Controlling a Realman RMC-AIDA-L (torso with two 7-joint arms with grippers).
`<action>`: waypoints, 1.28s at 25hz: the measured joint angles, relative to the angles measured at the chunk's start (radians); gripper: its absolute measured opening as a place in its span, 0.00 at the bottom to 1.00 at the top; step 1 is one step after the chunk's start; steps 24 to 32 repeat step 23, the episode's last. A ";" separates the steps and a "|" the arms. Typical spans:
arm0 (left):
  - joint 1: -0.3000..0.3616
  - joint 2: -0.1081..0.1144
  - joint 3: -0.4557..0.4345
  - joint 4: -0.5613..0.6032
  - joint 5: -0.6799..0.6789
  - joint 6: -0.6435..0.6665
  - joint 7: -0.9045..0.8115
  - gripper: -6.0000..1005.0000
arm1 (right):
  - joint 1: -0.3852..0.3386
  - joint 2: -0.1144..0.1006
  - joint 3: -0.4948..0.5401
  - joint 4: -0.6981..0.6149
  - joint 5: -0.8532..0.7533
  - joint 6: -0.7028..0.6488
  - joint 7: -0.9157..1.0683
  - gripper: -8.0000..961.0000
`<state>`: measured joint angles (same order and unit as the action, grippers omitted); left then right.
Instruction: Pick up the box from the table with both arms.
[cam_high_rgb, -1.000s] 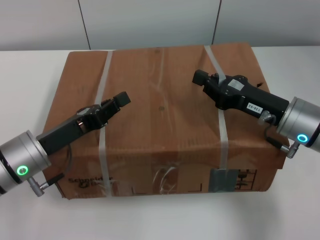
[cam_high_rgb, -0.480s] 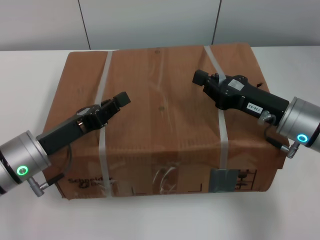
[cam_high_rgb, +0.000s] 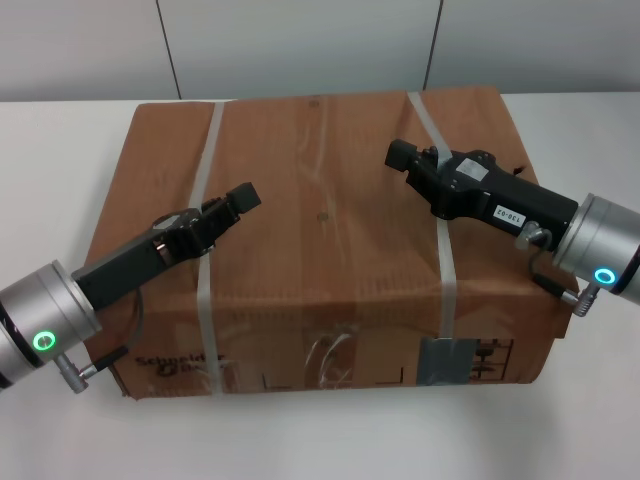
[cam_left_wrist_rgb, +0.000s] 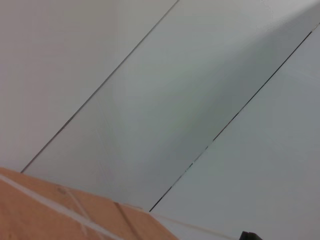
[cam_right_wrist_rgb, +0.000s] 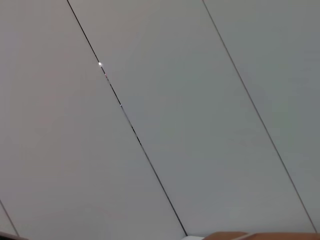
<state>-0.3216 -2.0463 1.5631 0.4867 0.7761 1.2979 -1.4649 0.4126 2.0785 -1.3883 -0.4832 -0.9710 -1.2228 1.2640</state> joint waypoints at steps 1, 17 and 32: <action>0.000 0.000 0.000 0.000 0.000 0.000 0.000 0.06 | 0.000 0.000 0.000 0.000 0.000 0.000 0.000 0.03; 0.000 0.000 0.000 -0.001 0.000 0.002 0.000 0.06 | 0.000 0.000 0.000 0.004 0.000 0.002 -0.011 0.03; 0.000 0.000 0.000 -0.003 0.000 0.002 0.001 0.06 | 0.000 0.000 0.000 0.006 0.000 0.002 -0.015 0.03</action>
